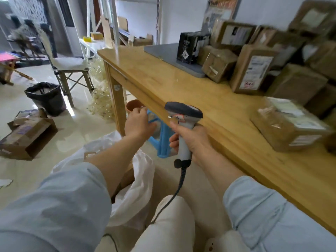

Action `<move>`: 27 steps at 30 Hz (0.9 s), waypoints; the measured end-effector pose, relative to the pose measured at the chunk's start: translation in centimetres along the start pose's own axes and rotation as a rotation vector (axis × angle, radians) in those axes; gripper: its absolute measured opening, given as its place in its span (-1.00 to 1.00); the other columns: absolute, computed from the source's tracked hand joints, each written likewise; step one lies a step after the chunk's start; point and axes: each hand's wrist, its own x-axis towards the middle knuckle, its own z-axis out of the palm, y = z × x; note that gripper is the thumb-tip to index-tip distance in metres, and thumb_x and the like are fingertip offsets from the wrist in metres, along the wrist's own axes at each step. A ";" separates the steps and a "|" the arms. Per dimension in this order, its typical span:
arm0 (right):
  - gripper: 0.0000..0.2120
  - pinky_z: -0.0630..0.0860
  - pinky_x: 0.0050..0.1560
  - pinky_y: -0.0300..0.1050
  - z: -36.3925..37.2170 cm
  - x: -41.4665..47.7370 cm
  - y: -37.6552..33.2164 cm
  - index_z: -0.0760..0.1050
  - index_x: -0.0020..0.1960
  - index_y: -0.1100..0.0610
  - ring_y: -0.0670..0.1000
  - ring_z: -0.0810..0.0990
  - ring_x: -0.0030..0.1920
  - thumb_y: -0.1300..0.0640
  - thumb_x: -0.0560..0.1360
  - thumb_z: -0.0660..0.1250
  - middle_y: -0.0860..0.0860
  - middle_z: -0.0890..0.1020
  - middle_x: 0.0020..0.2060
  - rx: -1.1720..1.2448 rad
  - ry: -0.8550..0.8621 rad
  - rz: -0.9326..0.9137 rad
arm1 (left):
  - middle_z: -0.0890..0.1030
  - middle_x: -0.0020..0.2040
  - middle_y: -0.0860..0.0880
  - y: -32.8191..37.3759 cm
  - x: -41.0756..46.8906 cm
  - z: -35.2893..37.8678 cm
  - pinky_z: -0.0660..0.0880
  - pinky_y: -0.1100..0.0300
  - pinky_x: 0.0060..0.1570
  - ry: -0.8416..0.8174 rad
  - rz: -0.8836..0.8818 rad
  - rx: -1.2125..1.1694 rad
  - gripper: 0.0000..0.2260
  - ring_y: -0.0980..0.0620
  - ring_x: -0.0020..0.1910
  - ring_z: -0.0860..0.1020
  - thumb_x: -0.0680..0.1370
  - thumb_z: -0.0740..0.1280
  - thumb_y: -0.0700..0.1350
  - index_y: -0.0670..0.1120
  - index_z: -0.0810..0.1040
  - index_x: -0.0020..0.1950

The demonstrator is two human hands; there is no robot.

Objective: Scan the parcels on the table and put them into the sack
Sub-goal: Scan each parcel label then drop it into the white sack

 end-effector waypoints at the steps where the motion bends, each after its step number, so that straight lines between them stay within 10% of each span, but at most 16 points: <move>1: -0.75 0.52 -0.47 -0.19 -1.1 -0.6 -0.6 0.53 -0.26 0.22 -0.02 0.50 -0.57 0.08 0.48 0.43 0.12 0.58 -0.43 0.023 0.039 -0.021 | 0.42 0.31 -0.12 2.1 -0.1 -0.6 0.41 0.01 0.17 0.011 0.043 -0.018 -0.51 -0.13 0.27 0.40 0.51 0.35 0.01 -0.06 0.37 0.41; 10: -0.93 0.46 -0.46 -0.20 -14.4 -5.4 -3.9 0.52 -0.22 0.25 0.01 0.52 -0.53 0.31 0.42 0.39 0.12 0.58 -0.44 0.224 0.350 -0.122 | 0.43 0.36 -0.09 20.5 -2.9 -0.4 0.39 0.05 0.21 -0.148 0.368 -0.253 -0.51 -0.08 0.29 0.44 0.54 0.31 -0.04 -0.11 0.35 0.45; 15: -0.90 0.58 -0.25 -0.09 -22.1 -5.8 -4.7 0.54 -0.18 0.24 0.04 0.59 -0.33 0.23 0.40 0.43 0.12 0.62 -0.29 0.316 0.603 -0.108 | 0.53 -0.01 -0.06 28.4 -5.0 1.0 0.56 0.08 -0.04 -0.425 0.116 -0.643 -0.73 -0.06 -0.01 0.53 0.60 0.25 0.03 -0.15 0.51 0.12; 18: -0.73 0.58 0.01 0.04 -26.1 -6.0 -4.8 0.38 -0.15 0.10 0.09 0.59 -0.09 0.17 0.35 0.49 0.07 0.58 -0.14 0.387 0.803 -0.150 | 0.43 -0.04 -0.04 31.0 -6.1 1.6 0.57 0.09 -0.13 -0.531 -0.028 -0.736 -0.72 -0.06 0.03 0.46 0.63 0.21 0.01 -0.10 0.41 0.28; 23: -0.30 0.60 -0.21 -0.01 -29.0 -4.8 -4.0 0.45 0.24 0.19 0.12 0.65 -0.11 0.08 0.13 0.54 0.12 0.65 -0.05 0.521 0.611 -0.026 | 0.41 0.16 -0.11 32.5 -7.0 2.7 0.54 0.05 0.12 -0.579 -0.117 -0.754 -0.63 -0.12 0.26 0.43 0.66 0.16 0.00 -0.15 0.32 0.40; 27: -0.46 0.56 -0.26 -0.04 -28.7 -4.1 -3.4 0.46 0.24 0.21 0.11 0.65 -0.18 0.16 0.31 0.52 0.14 0.65 -0.10 0.520 0.561 -0.016 | 0.51 0.17 -0.14 32.3 -6.7 3.8 0.54 0.04 0.14 -0.560 -0.179 -0.750 -0.64 -0.12 0.14 0.50 0.65 0.17 0.02 -0.18 0.40 0.35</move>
